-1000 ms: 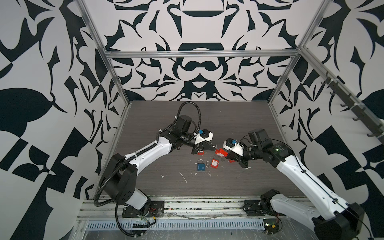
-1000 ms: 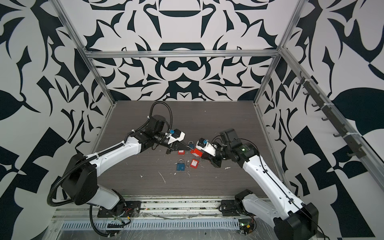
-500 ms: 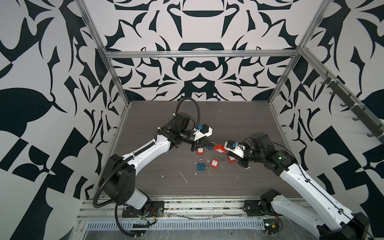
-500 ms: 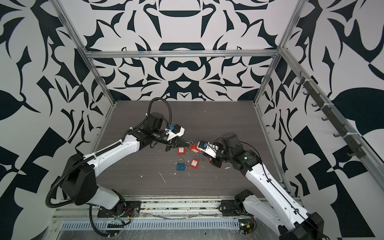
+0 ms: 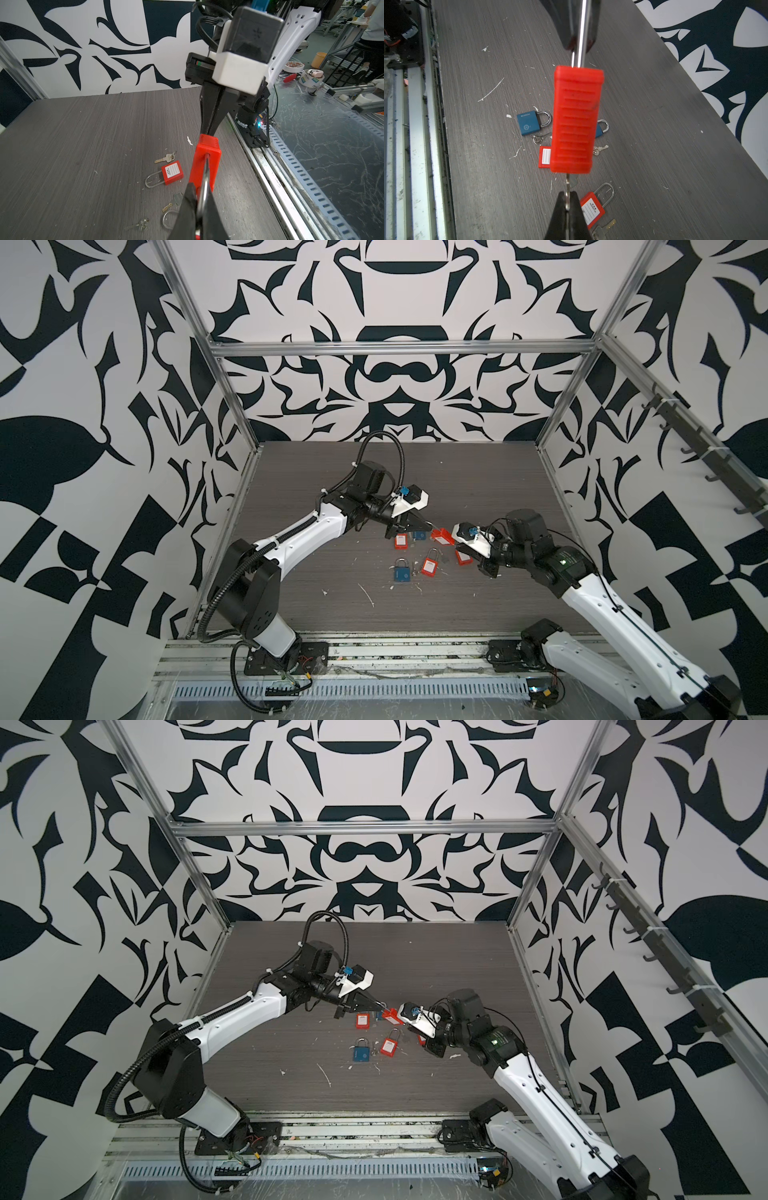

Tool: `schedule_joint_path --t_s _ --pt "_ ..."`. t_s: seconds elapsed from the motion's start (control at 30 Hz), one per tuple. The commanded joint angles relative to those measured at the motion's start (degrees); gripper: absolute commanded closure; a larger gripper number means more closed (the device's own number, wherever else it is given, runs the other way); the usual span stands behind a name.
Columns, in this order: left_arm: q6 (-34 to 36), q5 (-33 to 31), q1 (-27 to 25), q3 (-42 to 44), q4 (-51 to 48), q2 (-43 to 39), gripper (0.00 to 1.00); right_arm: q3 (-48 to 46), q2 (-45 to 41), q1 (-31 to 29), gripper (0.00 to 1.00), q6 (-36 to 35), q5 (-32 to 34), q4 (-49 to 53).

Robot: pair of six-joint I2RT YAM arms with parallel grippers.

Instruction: Lock with the key

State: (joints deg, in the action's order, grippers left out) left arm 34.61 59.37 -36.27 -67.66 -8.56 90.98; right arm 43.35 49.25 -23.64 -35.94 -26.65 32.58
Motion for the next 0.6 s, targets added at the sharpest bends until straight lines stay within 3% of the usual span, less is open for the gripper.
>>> schedule_joint_path --t_s 0.0,0.3,0.47,0.57 --pt "3.1 0.1 2.3 1.1 4.1 -3.0 1.0 0.7 1.7 1.5 1.0 -0.1 -2.1 10.7" --pt "-1.1 -2.2 3.8 -0.7 -0.2 -2.8 1.0 0.9 2.0 4.0 1.0 4.8 -3.1 5.9" --pt "1.6 -4.9 3.5 -15.9 -21.9 7.4 1.0 2.6 4.2 4.6 1.0 13.3 11.2 3.2" --pt "0.7 -7.3 2.6 -25.5 -31.4 15.2 1.0 2.9 4.7 5.5 1.0 18.1 16.2 0.8"
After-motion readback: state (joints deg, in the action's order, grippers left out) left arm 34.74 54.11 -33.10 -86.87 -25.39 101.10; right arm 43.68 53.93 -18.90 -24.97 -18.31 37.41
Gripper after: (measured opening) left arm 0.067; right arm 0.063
